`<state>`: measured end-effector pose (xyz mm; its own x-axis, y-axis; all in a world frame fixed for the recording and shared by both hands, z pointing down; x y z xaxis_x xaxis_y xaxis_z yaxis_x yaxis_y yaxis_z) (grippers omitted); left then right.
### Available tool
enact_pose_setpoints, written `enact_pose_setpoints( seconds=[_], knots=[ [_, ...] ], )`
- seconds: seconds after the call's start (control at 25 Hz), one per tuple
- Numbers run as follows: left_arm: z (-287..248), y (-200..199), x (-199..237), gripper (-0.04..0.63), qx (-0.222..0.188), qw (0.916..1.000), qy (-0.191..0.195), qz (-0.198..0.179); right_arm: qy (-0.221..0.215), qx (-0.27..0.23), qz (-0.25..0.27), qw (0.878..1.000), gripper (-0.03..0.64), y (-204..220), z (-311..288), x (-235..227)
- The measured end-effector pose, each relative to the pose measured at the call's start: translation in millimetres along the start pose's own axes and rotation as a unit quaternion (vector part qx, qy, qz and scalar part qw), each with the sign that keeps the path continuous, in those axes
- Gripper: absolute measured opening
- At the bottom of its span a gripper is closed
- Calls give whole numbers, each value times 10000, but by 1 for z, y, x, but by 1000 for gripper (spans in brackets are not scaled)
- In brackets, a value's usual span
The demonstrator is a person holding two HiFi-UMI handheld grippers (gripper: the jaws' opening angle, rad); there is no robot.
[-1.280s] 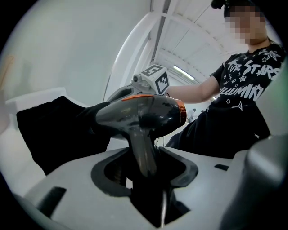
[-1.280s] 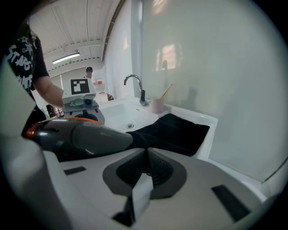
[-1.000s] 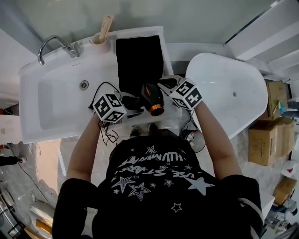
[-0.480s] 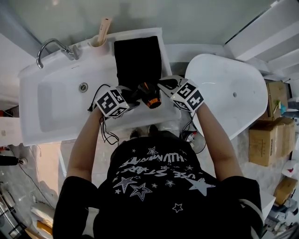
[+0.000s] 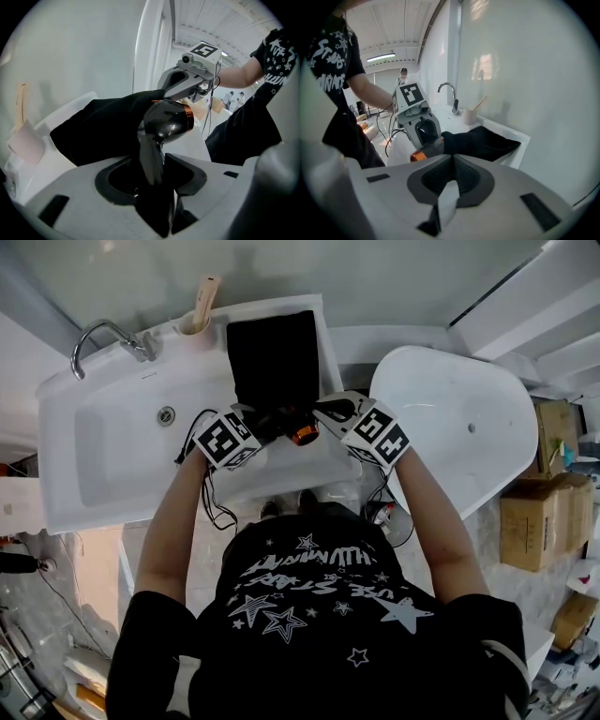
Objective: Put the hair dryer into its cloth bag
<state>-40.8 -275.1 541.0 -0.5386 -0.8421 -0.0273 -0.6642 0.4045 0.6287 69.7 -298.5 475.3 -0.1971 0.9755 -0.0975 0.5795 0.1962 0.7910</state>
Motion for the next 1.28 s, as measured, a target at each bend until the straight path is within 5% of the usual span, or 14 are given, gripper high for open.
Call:
enact_pose_setpoints(
  seconds=[0.64, 1.28],
  knots=[
    [-9, -5, 41, 206, -63, 9915, -853, 982, -121, 32, 211, 9997, 17, 1, -5, 15],
    [-26, -20, 74, 206, 55, 9694, -1672, 1796, -495, 209, 413, 9977, 17, 6, -22, 35]
  ],
)
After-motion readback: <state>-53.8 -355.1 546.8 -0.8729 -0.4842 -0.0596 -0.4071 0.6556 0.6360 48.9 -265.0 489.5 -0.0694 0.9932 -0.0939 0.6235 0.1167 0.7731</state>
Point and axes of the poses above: the fingertips, and each gripper's own axes: z backward along the fingers, x to its left, y out of its underside, the point moved 3 cm from there along z, backward along the fingers, and after that the axes turned 13 degrees about -y, right-handed, at the moved point
